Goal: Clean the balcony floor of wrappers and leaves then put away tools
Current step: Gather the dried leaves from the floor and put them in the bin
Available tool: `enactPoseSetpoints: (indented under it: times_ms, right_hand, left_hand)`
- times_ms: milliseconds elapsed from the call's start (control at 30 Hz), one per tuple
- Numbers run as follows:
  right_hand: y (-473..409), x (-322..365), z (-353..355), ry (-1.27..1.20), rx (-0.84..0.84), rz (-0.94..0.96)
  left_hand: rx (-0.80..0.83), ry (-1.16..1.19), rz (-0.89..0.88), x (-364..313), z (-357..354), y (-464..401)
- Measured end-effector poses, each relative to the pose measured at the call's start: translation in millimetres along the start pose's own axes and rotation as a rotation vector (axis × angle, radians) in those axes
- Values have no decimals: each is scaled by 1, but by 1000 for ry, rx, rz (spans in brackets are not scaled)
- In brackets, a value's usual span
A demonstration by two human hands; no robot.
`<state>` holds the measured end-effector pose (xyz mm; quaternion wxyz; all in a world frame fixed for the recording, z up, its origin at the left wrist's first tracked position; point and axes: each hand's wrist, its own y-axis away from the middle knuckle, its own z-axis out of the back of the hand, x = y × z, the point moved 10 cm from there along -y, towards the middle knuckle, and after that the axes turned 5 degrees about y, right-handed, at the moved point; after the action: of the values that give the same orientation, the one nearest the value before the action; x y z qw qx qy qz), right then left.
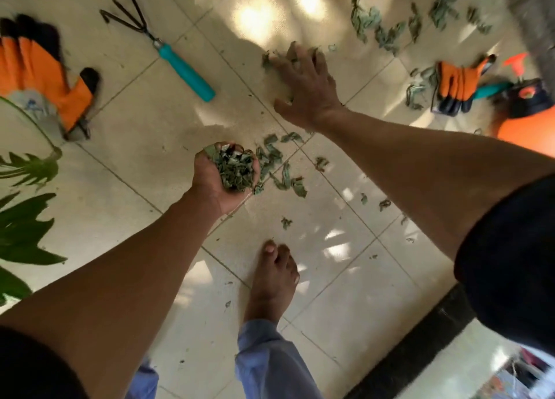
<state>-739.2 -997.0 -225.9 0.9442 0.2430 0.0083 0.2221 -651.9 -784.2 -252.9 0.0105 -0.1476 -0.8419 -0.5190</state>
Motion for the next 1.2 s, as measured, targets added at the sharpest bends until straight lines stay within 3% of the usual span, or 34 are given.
enactPoseSetpoints:
  times_ms: [200,367,433,500,600,667,733,900,1200]
  right_hand:
    - [48,8,-22,-33,39,-77]
    - [118,28,-45,-27,29,2]
    - [138,33,-44,-46,-18,40]
    - [149,33,-28,-109,-171,73]
    - [150,-1,-8,-243,-353,-177]
    - [145,-30,-23,-295,-226,-440]
    - [139,-39,-41,-400,-76,-554]
    - [118,8,-43,-279,-17,-318]
    - [117,65,-54,11,11,-168]
  left_hand:
    - [-19,-73,-9,3,-1,7]
    - [-25,-83,-3,11,3,14]
    - [-24,-100,7,13,8,15]
    - [-28,-107,15,14,13,15]
    - [-25,-110,10,13,17,16]
    - [-27,-117,13,14,20,16]
    - [-19,-126,20,17,23,16]
    - [-19,-113,18,14,30,16]
    - [0,-126,8,2,40,25]
